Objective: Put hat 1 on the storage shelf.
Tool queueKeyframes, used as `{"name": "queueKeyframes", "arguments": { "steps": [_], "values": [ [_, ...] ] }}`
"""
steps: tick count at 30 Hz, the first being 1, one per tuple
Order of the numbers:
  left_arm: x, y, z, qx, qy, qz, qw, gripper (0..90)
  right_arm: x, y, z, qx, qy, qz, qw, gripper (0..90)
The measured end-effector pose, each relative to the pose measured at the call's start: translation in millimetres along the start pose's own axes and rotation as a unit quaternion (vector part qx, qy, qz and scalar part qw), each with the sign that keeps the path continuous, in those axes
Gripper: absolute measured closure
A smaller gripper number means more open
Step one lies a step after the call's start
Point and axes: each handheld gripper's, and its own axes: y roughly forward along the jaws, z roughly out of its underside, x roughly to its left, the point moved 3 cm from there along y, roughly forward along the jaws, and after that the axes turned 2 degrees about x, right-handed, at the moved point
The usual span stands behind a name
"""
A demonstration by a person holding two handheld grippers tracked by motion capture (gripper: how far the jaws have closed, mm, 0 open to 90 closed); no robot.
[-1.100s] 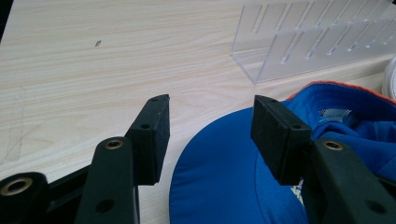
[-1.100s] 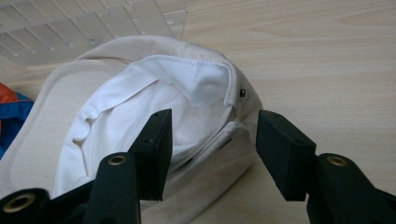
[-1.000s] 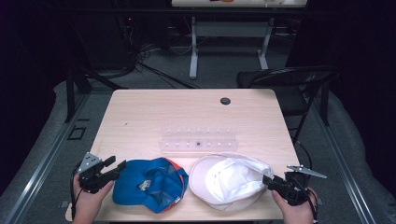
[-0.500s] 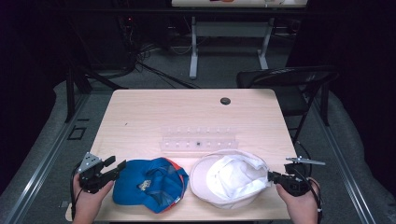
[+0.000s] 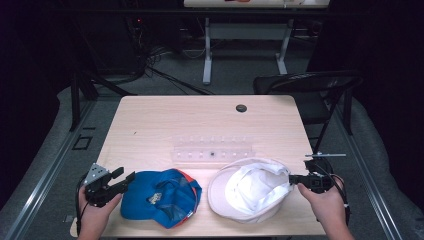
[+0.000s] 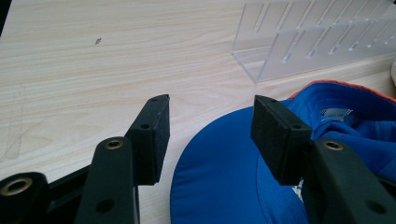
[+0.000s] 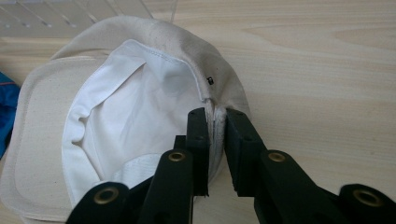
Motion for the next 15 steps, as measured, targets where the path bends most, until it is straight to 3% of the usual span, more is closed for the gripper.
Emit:
{"name": "queueKeyframes", "arguments": {
  "steps": [3,10,15],
  "values": [
    [0.4,0.2,0.1,0.001,0.0,0.0,1.0,47.8,0.2,0.8,-4.0,0.014,-0.004,0.003,0.9999,79.9],
    [0.8,1.0,0.1,0.002,-0.002,-0.001,1.0,47.8,-0.5,4.8,-10.4,0.032,0.011,-0.002,0.9994,79.4],
    [0.9,1.2,0.2,0.001,-0.003,-0.002,1.0,47.8,3.0,8.5,-13.1,0.049,0.023,-0.007,0.9985,71.1]
  ]
}}
